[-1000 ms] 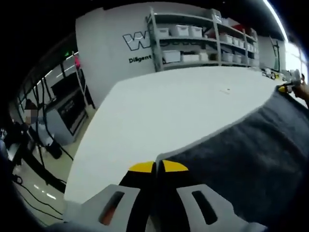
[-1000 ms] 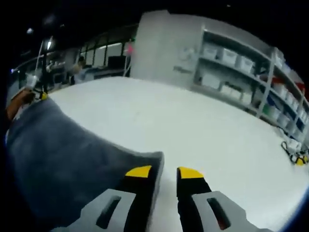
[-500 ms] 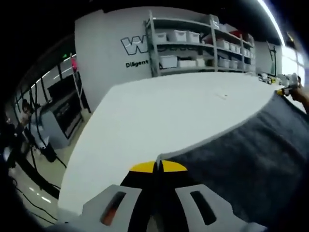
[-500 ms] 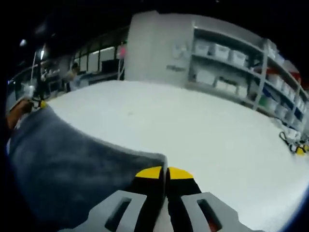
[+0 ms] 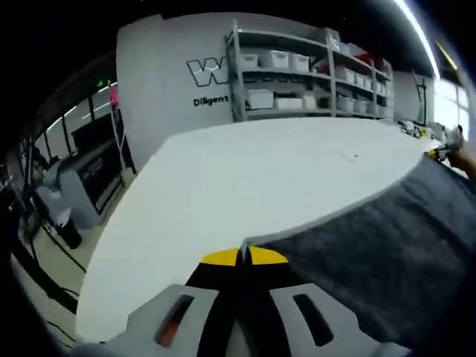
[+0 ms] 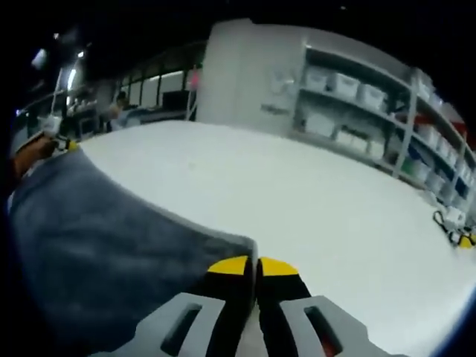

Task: Open the folded towel by lifting each exposed corner and separating the folded layers until the towel lies flat within the target outline without major curled edges

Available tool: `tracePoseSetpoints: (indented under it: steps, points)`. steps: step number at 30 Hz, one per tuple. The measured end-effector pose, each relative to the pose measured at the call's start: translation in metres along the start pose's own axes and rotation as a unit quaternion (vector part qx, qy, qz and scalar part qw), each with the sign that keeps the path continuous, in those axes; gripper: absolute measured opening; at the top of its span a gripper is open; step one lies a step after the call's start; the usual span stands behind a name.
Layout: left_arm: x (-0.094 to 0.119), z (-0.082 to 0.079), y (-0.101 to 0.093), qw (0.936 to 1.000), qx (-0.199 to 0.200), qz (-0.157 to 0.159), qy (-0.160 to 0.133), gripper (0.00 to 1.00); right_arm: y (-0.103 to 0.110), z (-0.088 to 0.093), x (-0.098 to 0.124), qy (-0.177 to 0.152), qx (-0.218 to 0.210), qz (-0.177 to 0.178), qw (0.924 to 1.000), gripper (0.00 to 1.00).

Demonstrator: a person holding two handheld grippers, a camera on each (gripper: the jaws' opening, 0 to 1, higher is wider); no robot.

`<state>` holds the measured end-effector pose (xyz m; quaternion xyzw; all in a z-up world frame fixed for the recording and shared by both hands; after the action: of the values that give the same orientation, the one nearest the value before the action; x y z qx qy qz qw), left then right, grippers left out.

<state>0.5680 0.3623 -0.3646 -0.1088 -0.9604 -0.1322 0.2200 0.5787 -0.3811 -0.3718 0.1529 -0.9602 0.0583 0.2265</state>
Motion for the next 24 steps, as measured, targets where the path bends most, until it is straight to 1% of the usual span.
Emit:
tracePoseSetpoints:
  steps: [2,5,9,13,15,17,22,24]
  points:
    - [-0.005,-0.003,-0.002,0.9999,-0.009,-0.003,-0.001,0.01,-0.002,-0.001,-0.002,-0.007,0.007,0.005,0.9999,0.0]
    - [-0.012,-0.006,-0.002,0.9999,-0.014,-0.002,0.002,0.01,-0.006,-0.001,-0.008,-0.006,0.009,0.012,0.9999,0.0]
    - [-0.018,-0.01,-0.001,0.9997,-0.023,-0.002,0.003,0.01,-0.006,-0.004,-0.014,-0.007,0.021,0.018,0.9996,0.0]
    - [-0.029,-0.011,0.004,0.9998,-0.018,0.003,0.004,0.01,-0.012,-0.007,-0.022,-0.008,0.026,0.016,0.9995,0.0]
    - [-0.032,-0.013,0.006,0.9999,-0.013,0.004,0.003,0.01,-0.016,-0.008,-0.025,-0.016,0.012,0.01,0.9998,0.0]
    - [-0.035,-0.015,0.006,1.0,-0.004,0.008,0.003,0.01,-0.019,-0.008,-0.028,-0.016,0.003,0.009,0.9998,0.0]
    - [-0.044,-0.017,0.008,0.9999,0.003,0.012,-0.004,0.01,-0.021,-0.01,-0.033,-0.018,0.012,0.013,0.9997,0.0]
    - [-0.045,-0.018,0.008,0.9999,0.0,0.011,-0.005,0.01,-0.023,-0.012,-0.036,-0.021,0.017,0.015,0.9995,0.0]
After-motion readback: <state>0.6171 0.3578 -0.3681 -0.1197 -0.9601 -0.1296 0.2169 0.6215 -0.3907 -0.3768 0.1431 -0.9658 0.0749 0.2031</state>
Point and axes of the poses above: the point that each gripper's makers call its tool centre point, and the gripper's own axes: x roughly backward along the fingers, y roughly to its left, z roughly out of its underside, the point moved 9 cm from there along x, roughly backward along the fingers, and after that the axes turned 7 degrees about -x, right-handed, at the moved point
